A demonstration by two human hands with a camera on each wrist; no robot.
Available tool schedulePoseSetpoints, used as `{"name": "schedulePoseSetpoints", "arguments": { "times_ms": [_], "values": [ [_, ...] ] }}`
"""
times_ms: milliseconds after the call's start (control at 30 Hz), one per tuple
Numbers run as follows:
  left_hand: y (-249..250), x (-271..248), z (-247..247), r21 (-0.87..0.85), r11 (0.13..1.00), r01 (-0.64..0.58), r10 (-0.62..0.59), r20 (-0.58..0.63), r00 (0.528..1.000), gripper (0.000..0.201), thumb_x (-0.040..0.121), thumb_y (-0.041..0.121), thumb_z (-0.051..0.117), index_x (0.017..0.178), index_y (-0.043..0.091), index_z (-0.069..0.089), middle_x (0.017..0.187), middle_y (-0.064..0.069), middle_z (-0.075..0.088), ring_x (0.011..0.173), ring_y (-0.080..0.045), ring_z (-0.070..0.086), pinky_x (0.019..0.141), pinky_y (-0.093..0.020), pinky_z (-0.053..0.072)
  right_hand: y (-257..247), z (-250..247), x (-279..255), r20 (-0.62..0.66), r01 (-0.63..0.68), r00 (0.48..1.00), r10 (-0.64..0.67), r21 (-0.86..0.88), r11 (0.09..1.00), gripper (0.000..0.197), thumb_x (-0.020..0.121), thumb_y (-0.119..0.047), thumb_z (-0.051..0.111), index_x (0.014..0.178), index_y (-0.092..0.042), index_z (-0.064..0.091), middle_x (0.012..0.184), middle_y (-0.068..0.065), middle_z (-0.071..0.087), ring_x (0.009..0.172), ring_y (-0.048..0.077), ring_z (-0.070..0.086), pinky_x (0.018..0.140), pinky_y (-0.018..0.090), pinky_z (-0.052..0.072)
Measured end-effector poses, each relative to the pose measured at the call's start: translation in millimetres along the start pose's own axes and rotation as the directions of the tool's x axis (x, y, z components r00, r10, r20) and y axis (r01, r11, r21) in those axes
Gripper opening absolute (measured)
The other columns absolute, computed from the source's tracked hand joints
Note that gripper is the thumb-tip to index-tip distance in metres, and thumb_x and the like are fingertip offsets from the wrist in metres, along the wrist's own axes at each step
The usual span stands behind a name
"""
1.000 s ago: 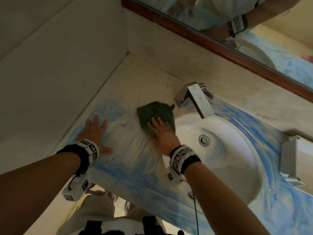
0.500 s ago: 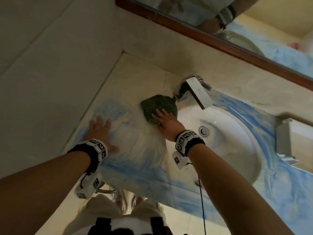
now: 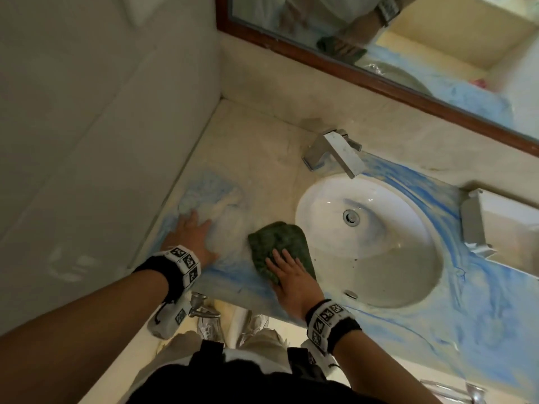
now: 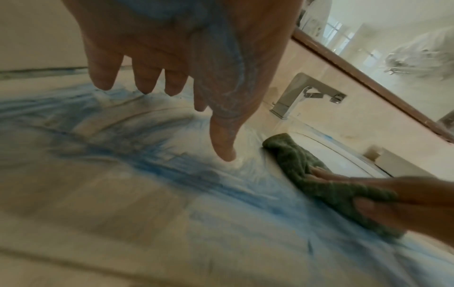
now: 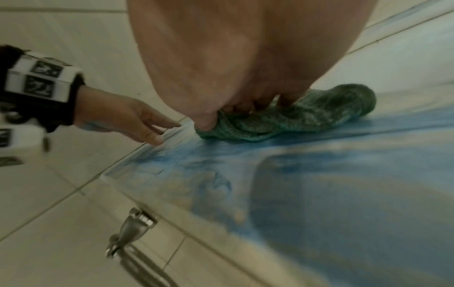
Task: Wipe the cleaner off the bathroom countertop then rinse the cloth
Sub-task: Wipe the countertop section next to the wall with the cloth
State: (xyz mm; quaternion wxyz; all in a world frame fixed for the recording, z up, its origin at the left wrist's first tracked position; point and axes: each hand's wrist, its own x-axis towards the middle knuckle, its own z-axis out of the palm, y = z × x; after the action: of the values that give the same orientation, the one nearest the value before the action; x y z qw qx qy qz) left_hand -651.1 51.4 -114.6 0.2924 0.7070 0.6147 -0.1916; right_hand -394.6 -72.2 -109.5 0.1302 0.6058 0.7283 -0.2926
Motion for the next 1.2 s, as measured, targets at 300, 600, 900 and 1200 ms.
{"name": "schedulePoseSetpoints", "arguments": {
  "times_ms": [300,600,900,1200],
  "values": [
    [-34,-24,25,0.045,0.999,0.029,-0.027,-0.036,0.999,0.105,0.074,0.063,0.068,0.155,0.035,0.006,0.162,-0.007,-0.013,0.148,-0.033,-0.007,0.121,-0.043,0.012,13,-44,73,-0.043,-0.082,0.996,0.084,0.06,0.995,0.057,0.103,-0.033,0.031,0.156,-0.028,0.009,0.163,-0.005,-0.006,0.15,0.021,-0.008,0.12,0.041,-0.002],
    [-33,-23,25,0.076,0.997,0.032,-0.032,-0.007,0.999,0.105,0.078,0.065,0.063,0.154,0.035,-0.003,0.161,-0.005,-0.019,0.148,-0.032,-0.011,0.121,-0.039,0.006,-8,-14,27,-0.008,-0.081,0.997,0.082,0.065,0.995,0.055,0.104,-0.039,0.026,0.156,-0.027,0.011,0.163,-0.006,-0.005,0.15,0.019,-0.01,0.119,0.039,-0.004],
    [-34,-24,25,0.083,0.996,0.014,-0.013,-0.004,1.0,0.105,0.079,0.066,0.061,0.154,0.035,-0.005,0.16,-0.004,-0.021,0.148,-0.031,-0.012,0.121,-0.042,0.009,1,-26,39,-0.042,-0.078,0.996,0.079,0.02,0.997,0.055,0.104,-0.038,0.027,0.156,-0.027,0.01,0.163,-0.006,-0.004,0.15,0.019,-0.007,0.12,0.038,-0.002],
    [-37,-20,25,0.099,0.995,-0.003,0.002,0.009,1.0,0.102,0.08,0.067,0.057,0.154,0.036,-0.005,0.16,-0.003,-0.022,0.148,-0.032,-0.013,0.119,-0.048,0.015,-18,-84,150,-0.047,-0.153,0.986,0.16,0.127,0.98,0.056,0.104,-0.04,0.024,0.156,-0.027,0.007,0.163,0.0,-0.007,0.15,0.025,-0.009,0.121,0.047,-0.002]
  ]
}}
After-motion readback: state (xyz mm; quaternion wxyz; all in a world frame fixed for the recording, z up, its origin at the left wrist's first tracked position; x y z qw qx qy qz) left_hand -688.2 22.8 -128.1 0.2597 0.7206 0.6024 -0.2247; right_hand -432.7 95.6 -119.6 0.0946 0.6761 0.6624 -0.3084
